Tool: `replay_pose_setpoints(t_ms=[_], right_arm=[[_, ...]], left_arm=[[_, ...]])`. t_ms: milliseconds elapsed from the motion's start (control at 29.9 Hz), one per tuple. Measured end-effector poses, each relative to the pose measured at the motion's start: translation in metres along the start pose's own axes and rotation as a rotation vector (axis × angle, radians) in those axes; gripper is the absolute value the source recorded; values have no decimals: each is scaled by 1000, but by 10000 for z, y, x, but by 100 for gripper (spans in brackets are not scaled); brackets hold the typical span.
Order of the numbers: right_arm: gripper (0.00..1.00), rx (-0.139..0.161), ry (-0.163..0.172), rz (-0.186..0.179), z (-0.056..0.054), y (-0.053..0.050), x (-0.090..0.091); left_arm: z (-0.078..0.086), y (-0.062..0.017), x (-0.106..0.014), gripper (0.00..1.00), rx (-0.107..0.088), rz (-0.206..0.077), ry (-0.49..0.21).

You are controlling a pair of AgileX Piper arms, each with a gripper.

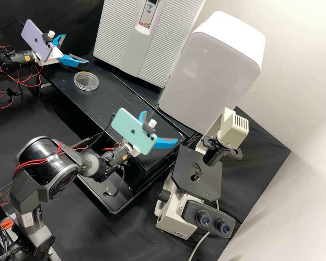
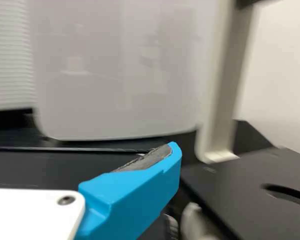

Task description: Slide the petri dish to the right

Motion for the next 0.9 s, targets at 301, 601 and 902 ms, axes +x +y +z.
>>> replay_pose_setpoints(t_ms=[301,601,902], right_arm=[[100,-49,153,-84,-537,-337,-107],[100,-60,224,-145,-838,-611,-92],[100,-79,198,-233,-942,-875,-4]], left_arm=[[0,0,0,100,0,0,0],[0,0,0,100,0,0,0],[0,0,0,100,0,0,0]])
